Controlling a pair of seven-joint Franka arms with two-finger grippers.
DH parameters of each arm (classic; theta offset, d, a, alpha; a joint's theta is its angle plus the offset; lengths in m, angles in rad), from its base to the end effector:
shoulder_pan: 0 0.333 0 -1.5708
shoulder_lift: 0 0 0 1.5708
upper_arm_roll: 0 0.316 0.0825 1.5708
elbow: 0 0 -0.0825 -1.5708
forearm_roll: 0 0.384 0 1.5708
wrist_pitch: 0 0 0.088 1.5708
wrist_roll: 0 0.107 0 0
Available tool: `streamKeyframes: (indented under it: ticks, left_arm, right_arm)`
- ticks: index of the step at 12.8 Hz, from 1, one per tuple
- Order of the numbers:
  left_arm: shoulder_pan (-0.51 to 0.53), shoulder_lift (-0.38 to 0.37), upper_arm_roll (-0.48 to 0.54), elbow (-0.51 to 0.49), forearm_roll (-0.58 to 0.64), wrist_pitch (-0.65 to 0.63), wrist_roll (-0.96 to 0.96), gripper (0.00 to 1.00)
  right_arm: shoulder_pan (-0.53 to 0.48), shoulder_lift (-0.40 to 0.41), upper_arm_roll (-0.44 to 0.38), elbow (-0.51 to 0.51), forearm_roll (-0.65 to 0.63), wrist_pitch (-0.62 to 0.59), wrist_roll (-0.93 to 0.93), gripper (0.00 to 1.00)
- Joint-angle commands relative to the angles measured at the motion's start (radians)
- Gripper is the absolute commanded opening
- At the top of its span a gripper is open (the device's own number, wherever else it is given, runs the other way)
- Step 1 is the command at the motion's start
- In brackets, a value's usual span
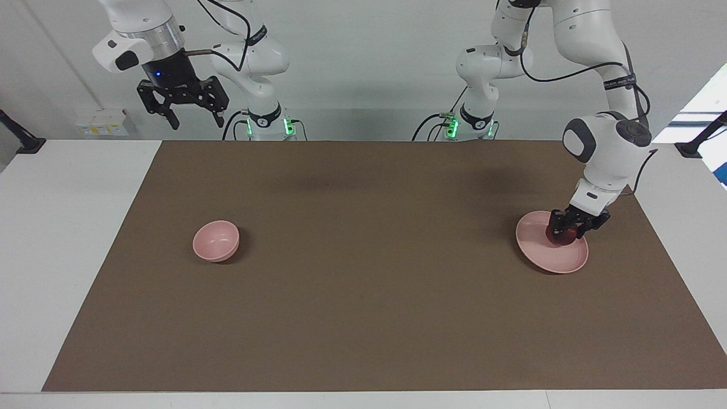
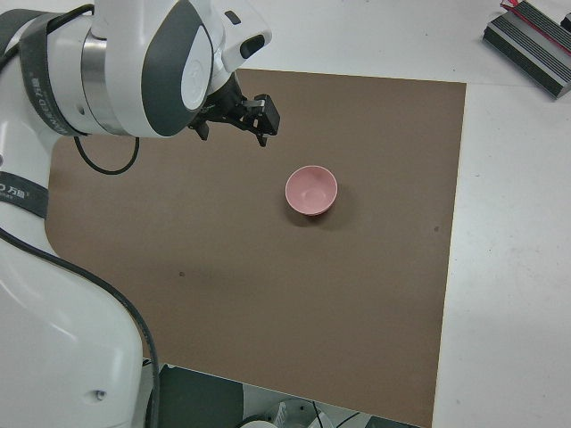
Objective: Move apple from plate to bowl
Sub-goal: 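Lift the apple with the left gripper while the right gripper approaches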
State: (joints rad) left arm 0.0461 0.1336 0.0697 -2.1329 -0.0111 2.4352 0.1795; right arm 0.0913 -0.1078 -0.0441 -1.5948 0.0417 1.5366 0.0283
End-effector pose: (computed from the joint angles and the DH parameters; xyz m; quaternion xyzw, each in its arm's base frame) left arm 0.5724 0.0659 0.3619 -0.9960 0.0285 -0.0834 0.0131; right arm 0.5163 0.0275 0.6679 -0.9994 -0.0107 -0.0238 0.0241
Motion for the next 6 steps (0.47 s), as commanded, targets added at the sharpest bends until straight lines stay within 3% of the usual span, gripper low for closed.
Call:
streamKeyframes:
  ticks: [1, 3, 6]
  left_arm:
    - [-0.008, -0.02, -0.016, 0.069, 0.005, -0.056, 0.003, 0.0]
    - [-0.055, -0.026, -0.018, 0.141, -0.007, -0.12, 0.0, 0.0]
    - [-0.141, -0.063, -0.019, 0.172, -0.16, -0.14, -0.023, 0.0]
  right_arm:
    - [0.016, -0.007, 0.003, -0.033, 0.021, 0.036, 0.004, 1.0]
    - [0.018, -0.012, 0.003, -0.043, 0.05, 0.036, 0.005, 1.0]
    - [0.025, -0.009, 0.003, -0.054, 0.099, 0.036, 0.012, 1.0]
